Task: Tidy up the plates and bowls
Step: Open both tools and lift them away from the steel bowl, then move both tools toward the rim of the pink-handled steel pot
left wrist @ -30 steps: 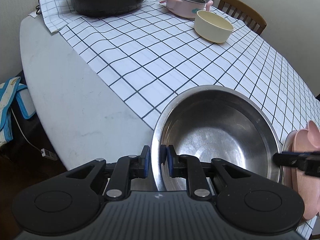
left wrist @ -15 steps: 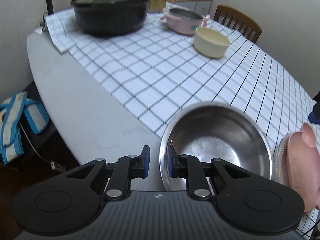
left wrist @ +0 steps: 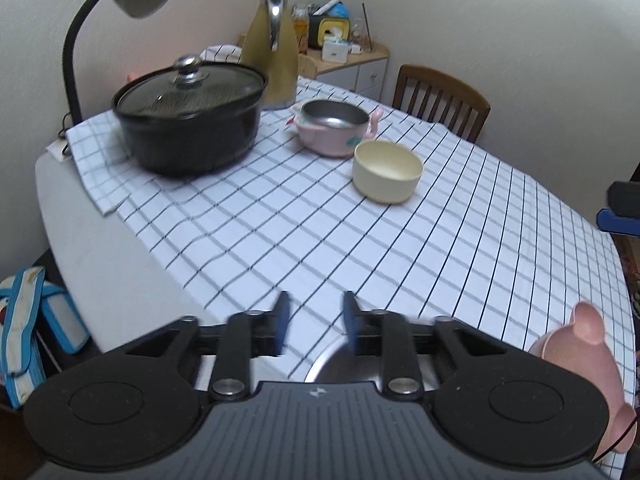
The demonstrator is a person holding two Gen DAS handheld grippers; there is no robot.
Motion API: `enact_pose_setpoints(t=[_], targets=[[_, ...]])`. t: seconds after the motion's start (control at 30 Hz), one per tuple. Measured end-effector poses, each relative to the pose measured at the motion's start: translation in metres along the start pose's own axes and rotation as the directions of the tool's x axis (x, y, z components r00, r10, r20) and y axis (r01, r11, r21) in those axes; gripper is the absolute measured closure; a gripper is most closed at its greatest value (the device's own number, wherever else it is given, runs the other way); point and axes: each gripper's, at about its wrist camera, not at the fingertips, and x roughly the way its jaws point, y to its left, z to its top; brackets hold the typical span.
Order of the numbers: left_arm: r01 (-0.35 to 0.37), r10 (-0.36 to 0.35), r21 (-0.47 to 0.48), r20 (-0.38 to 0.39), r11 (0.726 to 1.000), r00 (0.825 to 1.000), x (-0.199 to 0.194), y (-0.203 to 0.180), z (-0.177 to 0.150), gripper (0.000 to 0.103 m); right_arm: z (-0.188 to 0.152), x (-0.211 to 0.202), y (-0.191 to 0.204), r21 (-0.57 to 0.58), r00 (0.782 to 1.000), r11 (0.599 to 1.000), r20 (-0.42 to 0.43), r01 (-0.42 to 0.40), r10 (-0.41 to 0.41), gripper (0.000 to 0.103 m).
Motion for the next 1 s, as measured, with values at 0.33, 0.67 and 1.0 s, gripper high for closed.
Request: enact_pose_setpoints(t=[0.33, 0.67, 1.0], targets=[[0.033, -0.035, 0.028, 0.072, 0.999, 0.997, 0.026, -0.009, 0.048, 0.027, 0.033, 0.037, 0.0, -0.084, 0.997, 0.993, 0.02, 0.08, -0.078, 0.005], [-0.006, 0.003, 0.035, 0.097, 0.999, 0.995, 0.085, -0.016, 0.113, 0.027, 0.076, 0.097, -0.013, -0.137, 0.987, 0.977, 0.02, 0.161, -0.16, 0.005], [-0.077, 0.073, 0.038, 0.102, 0.996, 0.992, 0.147, -0.015, 0.166, 0.027, 0.121, 0.162, -0.029, -0.171, 0.966, 0.952, 0.007, 0.255, -0.257, 0.005]])
